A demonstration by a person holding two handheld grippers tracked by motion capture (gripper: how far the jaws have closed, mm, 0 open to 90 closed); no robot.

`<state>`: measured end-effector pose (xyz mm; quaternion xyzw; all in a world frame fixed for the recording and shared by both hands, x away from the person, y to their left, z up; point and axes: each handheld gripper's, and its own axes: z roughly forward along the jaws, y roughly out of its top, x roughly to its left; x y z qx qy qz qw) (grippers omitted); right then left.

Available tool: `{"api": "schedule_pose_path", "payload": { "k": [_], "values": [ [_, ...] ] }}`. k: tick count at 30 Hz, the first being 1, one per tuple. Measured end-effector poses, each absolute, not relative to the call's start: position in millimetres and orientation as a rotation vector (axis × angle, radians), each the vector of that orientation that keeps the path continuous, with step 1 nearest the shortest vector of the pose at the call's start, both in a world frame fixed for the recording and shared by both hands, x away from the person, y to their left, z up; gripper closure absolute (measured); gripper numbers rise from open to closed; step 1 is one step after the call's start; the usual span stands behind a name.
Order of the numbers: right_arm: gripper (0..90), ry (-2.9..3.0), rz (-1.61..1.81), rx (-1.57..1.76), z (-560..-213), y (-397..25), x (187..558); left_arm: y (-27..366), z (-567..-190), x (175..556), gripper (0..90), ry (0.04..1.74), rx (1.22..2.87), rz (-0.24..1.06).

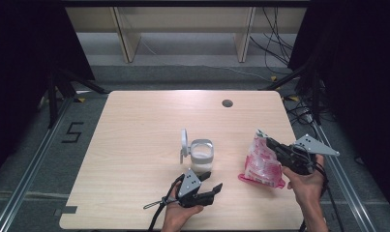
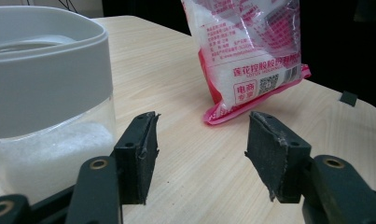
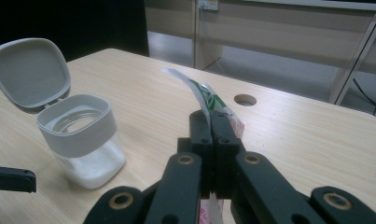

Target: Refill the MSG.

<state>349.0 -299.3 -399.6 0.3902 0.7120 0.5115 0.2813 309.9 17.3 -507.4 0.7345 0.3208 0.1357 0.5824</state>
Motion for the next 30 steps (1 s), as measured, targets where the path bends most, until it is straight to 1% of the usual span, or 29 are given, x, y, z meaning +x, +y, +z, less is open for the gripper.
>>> {"api": "schedule_pose_path", "payload": {
  "k": [7, 18, 23, 30],
  "values": [
    [90.0, 1.911, 1.373, 1.098, -402.4, -300.4, 349.3, 17.7, -507.6, 309.6, 42.6, 0.747, 1.724, 0.319],
    [90.0, 1.916, 1.29, 1.125, -417.0, -310.1, 357.2, 19.0, -508.5, 310.7, 43.2, 0.738, 1.718, 0.317],
    [90.0, 1.908, 1.281, 1.227, -424.7, -313.3, 358.2, 19.0, -508.1, 308.9, 43.0, 0.744, 1.718, 0.312],
    [90.0, 1.919, 1.236, 1.226, -431.2, -318.3, 361.9, 20.3, -508.4, 308.2, 42.9, 0.744, 1.726, 0.315]
  ]
}}
